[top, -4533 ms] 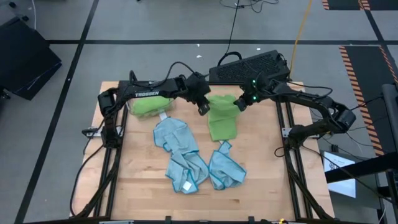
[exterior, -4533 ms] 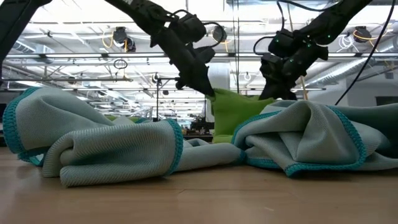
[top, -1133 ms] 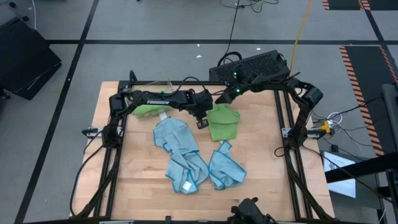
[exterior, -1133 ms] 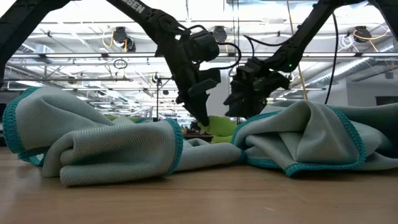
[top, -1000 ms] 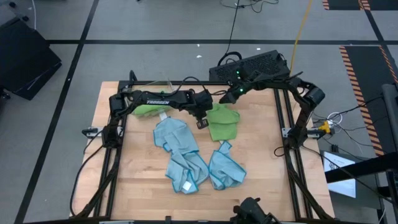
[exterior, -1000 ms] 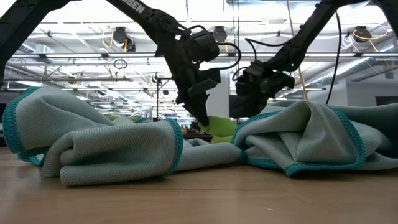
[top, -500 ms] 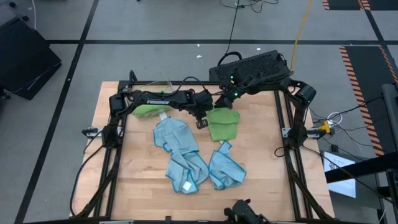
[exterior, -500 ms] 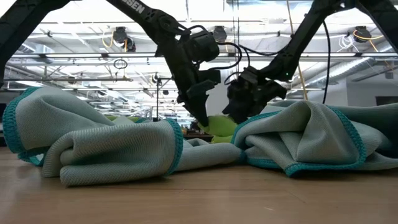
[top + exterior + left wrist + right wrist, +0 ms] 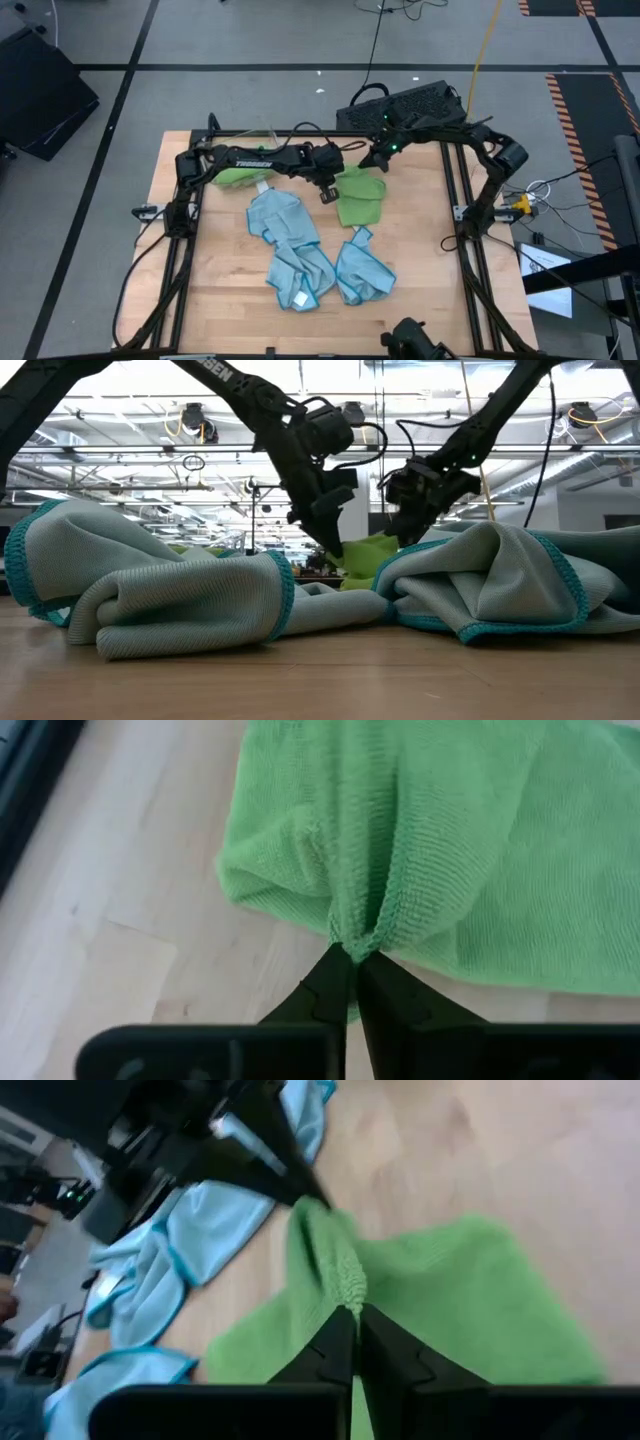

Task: Fold microfiber towels
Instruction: Fold the green microfiber cloth

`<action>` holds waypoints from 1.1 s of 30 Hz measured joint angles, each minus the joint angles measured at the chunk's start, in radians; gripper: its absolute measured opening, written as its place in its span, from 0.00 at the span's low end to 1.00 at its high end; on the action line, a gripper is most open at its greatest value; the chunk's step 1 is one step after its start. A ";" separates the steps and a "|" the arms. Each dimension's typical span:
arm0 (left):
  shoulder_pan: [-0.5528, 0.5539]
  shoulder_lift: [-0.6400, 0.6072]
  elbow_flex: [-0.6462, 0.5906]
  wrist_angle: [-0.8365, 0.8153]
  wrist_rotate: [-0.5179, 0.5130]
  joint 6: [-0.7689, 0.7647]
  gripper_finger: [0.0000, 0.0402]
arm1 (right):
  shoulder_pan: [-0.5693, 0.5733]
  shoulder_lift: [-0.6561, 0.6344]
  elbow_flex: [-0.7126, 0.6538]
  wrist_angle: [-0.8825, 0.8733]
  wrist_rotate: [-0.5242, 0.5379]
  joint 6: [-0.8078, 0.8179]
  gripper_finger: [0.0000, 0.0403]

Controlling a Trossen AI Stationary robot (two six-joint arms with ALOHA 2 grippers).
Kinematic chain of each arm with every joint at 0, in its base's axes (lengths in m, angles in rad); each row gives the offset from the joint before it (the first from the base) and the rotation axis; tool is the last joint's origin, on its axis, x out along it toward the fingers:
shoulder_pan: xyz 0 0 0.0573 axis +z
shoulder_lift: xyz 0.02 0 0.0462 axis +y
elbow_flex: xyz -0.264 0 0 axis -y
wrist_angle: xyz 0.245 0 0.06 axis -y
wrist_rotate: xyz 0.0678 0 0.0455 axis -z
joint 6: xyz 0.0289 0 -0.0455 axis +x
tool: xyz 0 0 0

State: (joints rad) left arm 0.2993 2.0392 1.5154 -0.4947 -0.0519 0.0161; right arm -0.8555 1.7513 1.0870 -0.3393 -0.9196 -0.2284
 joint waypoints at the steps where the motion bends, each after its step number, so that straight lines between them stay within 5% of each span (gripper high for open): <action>1: 0.000 0.000 0.000 0.011 -0.002 -0.001 0.06 | 0.001 -0.008 0.000 -0.033 0.001 -0.011 0.02; 9: 0.000 0.000 0.000 0.053 -0.001 -0.020 0.02 | 0.045 -0.018 0.000 -0.164 0.014 -0.010 0.08; 16: -0.016 0.000 0.000 0.048 -0.001 -0.006 0.05 | 0.034 -0.118 -0.016 -0.317 0.172 -0.145 0.31; 22: -0.027 0.000 0.000 0.048 -0.001 0.001 0.01 | 0.023 -0.154 -0.153 -0.127 0.193 -0.054 0.46; 27: -0.027 0.000 0.000 0.049 -0.001 0.002 0.05 | 0.047 -0.108 -0.226 0.112 0.192 0.177 0.45; 33: -0.027 0.000 0.000 0.040 -0.001 0.012 0.01 | 0.072 -0.043 -0.230 0.127 0.196 0.331 0.43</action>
State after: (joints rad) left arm 0.2726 2.0392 1.5150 -0.4545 -0.0526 0.0280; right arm -0.7830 1.7081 0.8570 -0.2125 -0.7235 0.1023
